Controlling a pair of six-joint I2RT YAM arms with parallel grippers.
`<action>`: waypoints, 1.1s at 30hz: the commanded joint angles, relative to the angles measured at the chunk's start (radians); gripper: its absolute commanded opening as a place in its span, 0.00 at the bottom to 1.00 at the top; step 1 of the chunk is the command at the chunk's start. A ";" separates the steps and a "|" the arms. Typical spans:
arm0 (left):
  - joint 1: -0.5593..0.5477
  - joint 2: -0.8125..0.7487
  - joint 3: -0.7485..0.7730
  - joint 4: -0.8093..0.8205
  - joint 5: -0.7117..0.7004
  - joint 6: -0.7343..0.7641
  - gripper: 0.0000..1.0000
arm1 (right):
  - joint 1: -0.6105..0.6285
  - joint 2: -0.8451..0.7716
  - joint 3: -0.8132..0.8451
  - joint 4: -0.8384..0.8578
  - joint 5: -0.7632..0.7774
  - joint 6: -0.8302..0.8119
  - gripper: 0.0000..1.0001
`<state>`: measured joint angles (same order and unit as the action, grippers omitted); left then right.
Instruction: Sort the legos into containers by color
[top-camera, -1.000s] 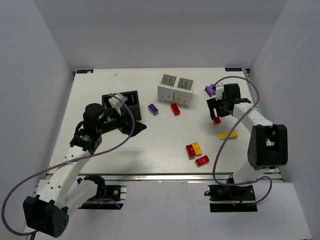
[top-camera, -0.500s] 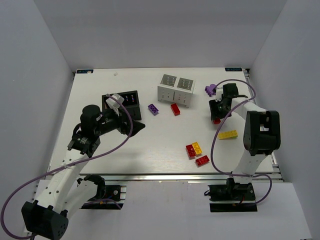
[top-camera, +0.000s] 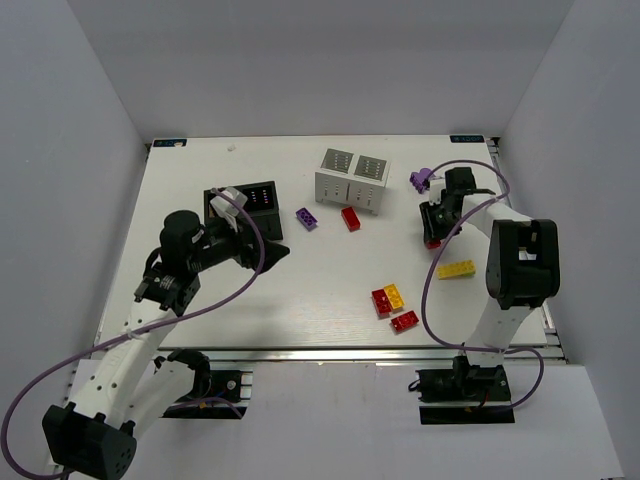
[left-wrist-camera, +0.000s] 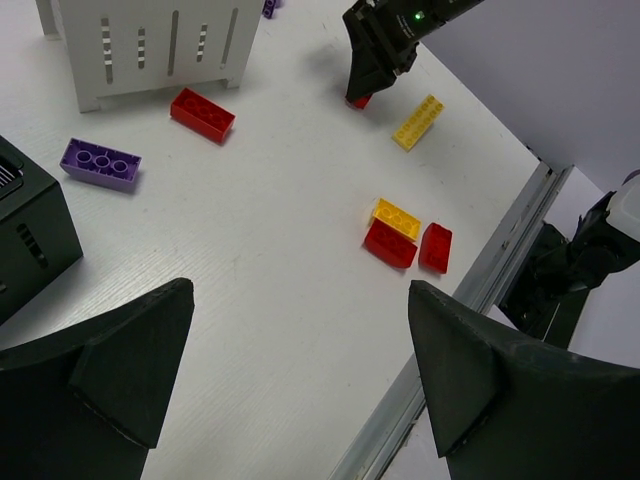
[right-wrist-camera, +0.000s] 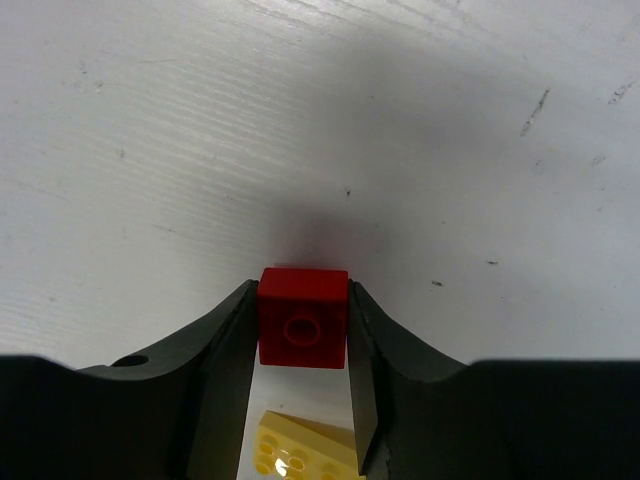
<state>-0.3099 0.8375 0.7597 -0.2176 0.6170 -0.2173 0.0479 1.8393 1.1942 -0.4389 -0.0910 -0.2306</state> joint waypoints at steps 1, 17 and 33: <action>0.002 -0.035 -0.007 -0.005 -0.017 0.015 0.98 | 0.009 -0.046 0.057 -0.060 -0.079 -0.077 0.00; 0.020 -0.204 -0.049 -0.005 -0.407 -0.008 0.98 | 0.463 0.072 0.697 -0.279 -0.440 -0.285 0.00; 0.029 -0.241 -0.062 -0.020 -0.588 -0.010 0.98 | 0.676 0.354 1.002 0.114 -0.383 0.020 0.00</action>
<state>-0.2886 0.6037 0.7040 -0.2329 0.0620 -0.2260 0.6823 2.1818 2.1620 -0.4747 -0.4725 -0.2718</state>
